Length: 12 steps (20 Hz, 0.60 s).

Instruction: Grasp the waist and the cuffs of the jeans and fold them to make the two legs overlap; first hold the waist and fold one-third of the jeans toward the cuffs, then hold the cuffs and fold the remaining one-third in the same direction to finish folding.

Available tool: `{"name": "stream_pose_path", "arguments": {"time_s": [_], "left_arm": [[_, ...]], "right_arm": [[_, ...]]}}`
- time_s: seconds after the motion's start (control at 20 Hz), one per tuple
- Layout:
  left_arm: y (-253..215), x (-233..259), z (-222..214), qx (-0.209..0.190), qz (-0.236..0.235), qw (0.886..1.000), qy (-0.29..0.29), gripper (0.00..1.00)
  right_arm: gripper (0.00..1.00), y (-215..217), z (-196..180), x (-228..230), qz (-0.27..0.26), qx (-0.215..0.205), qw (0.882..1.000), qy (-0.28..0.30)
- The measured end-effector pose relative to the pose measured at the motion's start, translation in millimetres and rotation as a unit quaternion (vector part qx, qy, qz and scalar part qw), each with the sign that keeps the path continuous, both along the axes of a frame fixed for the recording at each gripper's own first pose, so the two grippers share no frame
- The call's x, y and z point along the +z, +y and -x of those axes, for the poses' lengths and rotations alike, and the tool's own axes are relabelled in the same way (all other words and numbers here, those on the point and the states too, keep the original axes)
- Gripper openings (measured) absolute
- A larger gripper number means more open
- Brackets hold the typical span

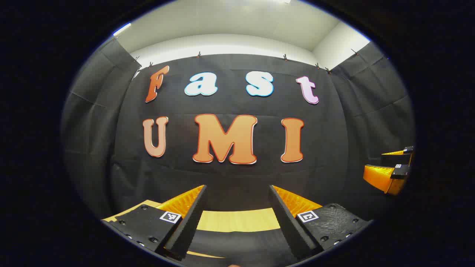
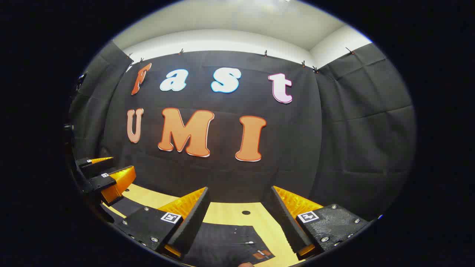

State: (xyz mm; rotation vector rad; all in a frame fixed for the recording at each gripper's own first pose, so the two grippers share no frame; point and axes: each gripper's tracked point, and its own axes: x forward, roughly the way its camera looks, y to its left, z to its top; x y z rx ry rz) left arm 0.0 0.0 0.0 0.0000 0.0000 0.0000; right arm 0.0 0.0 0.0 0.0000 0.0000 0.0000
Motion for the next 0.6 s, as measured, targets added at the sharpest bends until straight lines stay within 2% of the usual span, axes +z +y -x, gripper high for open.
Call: {"name": "stream_pose_path", "arguments": {"time_s": [0.25,0.4,0.6], "left_arm": [[80,22,8,0.029,-0.019,0.999,-0.003,0.99],[111,26,16,0.041,-0.022,0.999,0.001,0.99],[154,30,22,0.09,-0.045,0.995,-0.005,0.99]], "right_arm": [[0.99,38,4,10,0.044,0.027,0.999,0.001],[0.94,53,1,-5,0.035,0.047,0.998,0.019],[0.94,62,-24,-13,0.028,0.055,0.998,0.024]]}}
